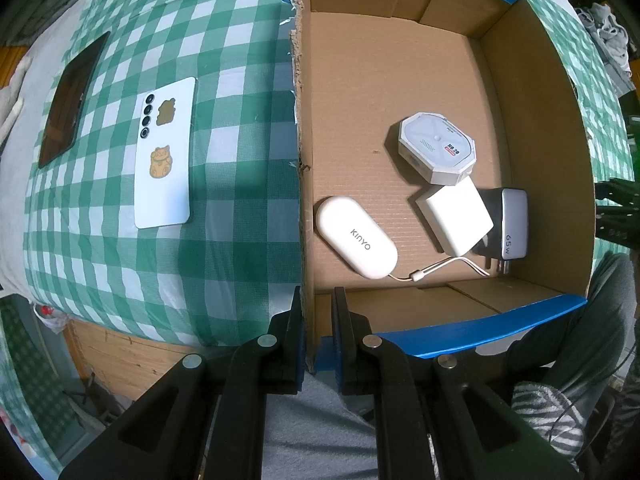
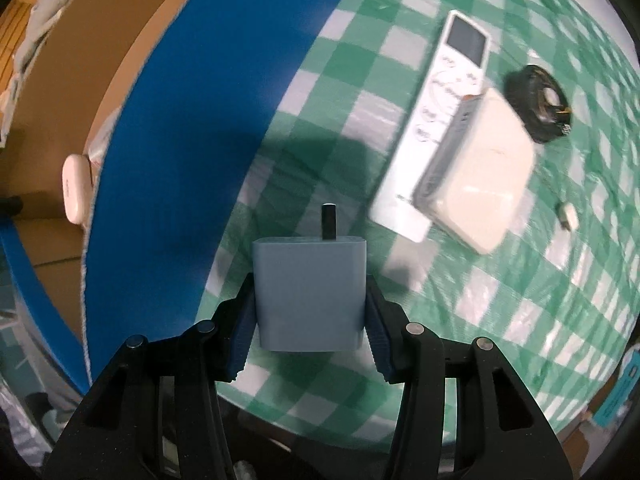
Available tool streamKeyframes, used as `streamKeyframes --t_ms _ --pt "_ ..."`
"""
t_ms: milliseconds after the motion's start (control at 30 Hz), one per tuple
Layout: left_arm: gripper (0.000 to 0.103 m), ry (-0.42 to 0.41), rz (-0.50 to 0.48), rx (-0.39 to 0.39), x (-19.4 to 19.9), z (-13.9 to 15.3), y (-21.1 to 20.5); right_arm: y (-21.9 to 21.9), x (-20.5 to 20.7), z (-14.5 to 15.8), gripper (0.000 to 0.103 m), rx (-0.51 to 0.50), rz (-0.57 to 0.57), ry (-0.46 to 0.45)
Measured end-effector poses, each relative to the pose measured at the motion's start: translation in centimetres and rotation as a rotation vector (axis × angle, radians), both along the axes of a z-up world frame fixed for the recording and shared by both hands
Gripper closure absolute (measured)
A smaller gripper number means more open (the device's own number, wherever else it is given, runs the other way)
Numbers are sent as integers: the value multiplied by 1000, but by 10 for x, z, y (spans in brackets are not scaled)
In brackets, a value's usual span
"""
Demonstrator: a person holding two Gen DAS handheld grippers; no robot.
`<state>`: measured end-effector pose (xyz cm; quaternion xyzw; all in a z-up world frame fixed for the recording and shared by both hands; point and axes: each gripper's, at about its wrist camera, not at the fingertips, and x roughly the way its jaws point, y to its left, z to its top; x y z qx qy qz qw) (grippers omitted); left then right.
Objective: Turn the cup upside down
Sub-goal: 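Carry the light blue charger with the right gripper into the box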
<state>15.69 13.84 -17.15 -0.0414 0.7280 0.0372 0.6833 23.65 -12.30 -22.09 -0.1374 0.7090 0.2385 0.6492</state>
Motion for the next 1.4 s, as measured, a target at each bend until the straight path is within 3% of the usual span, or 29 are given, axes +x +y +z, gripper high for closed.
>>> streamKeyframes --t_ms 400,533,633,1000,1400 --pt "94 -3 4 -3 -1 -1 3 -21 12 84 53 95 -20 -73" --pt "94 -1 7 -1 -2 -1 4 -11 18 127 53 128 -4 -107" --pt "94 -2 6 -2 -2 -1 3 15 5 140 53 145 26 -132" --pt "94 0 4 1 -3 0 5 81 -9 133 53 178 122 -137" --pt "94 0 4 0 -2 0 4 126 -17 77 53 99 161 -50"
